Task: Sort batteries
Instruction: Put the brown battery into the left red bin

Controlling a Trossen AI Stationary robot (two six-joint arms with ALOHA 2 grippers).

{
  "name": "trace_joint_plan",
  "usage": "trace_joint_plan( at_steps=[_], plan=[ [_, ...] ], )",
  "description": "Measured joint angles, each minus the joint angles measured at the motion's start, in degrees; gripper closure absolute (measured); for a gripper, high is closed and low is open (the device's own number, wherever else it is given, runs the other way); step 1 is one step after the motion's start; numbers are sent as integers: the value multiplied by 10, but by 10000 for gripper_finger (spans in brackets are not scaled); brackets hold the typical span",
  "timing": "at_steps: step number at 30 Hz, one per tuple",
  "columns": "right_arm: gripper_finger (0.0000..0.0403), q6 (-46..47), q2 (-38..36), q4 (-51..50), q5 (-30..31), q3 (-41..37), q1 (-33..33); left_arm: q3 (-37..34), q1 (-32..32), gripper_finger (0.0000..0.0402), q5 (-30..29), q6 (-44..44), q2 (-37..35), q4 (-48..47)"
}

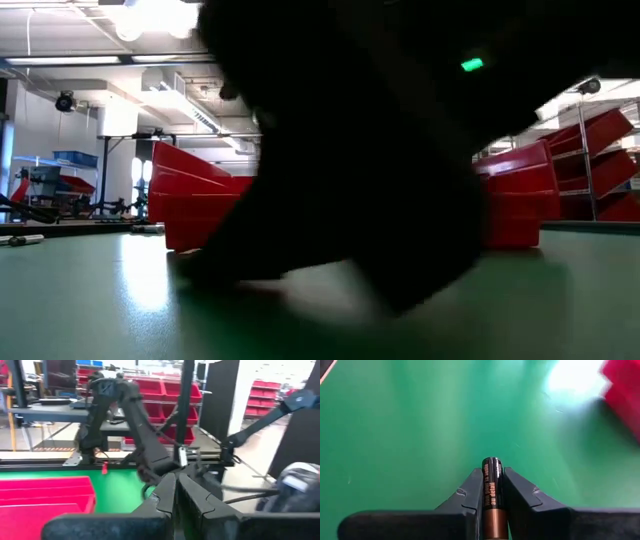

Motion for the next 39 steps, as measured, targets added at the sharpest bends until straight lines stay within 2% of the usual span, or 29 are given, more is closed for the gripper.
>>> trace_joint_plan(
  at_steps=[8, 18, 27, 33, 36, 39],
  plan=[
    [358, -80, 57, 0, -66, 105, -32, 0, -22, 402, 2, 3, -1, -24],
    [353, -80, 76, 7, -105, 113, -62, 0, -21, 402, -1, 5, 4, -40],
    [278, -91, 76, 3, -95, 116, -64, 0, -21, 402, -1, 5, 22, -51],
    [240, -175, 43, -24, -71, 114, -50, -1, -16, 402, -1, -18, 60, -36],
    [230, -202, -4, -61, -60, 114, -30, -1, -16, 399, 0, -79, 61, -39],
    [226, -210, -53, -116, -57, 116, -6, -1, -15, 385, 0, -97, 58, -40]
  ],
)
